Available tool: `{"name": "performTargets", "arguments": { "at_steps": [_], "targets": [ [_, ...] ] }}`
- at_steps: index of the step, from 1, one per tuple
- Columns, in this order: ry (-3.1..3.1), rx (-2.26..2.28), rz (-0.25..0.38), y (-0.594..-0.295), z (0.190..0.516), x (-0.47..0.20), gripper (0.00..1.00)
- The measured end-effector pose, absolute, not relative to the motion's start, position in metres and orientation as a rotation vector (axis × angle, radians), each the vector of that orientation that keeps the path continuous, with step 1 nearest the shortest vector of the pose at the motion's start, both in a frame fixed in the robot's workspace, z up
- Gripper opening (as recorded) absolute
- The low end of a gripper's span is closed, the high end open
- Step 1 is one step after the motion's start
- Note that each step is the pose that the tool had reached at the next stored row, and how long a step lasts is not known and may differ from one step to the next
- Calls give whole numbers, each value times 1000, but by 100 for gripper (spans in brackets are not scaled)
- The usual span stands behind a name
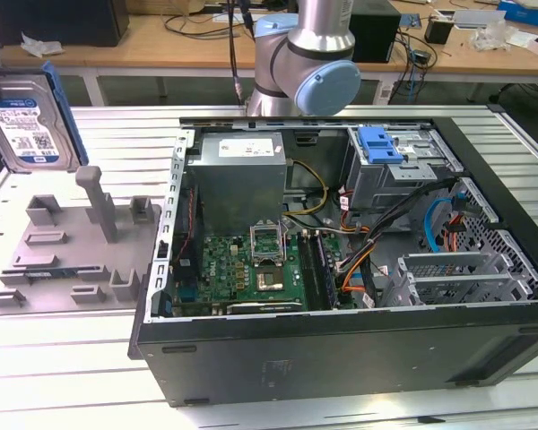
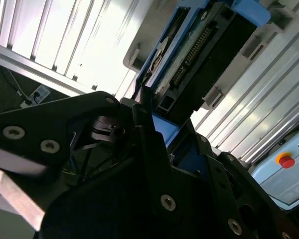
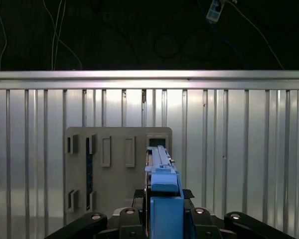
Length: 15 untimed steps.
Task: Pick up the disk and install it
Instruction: 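Pick up the disk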
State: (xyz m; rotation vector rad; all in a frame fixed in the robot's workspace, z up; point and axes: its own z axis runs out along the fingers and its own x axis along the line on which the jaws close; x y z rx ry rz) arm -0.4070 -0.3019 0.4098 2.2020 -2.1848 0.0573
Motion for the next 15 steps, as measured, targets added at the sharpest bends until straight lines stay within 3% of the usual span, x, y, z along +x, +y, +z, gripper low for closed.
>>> {"name": "performTargets", "arguments": {
  "at_steps": [15],
  "targets": [
    [-2184, 2202, 58, -302, 445, -407, 37]
  ]
}}
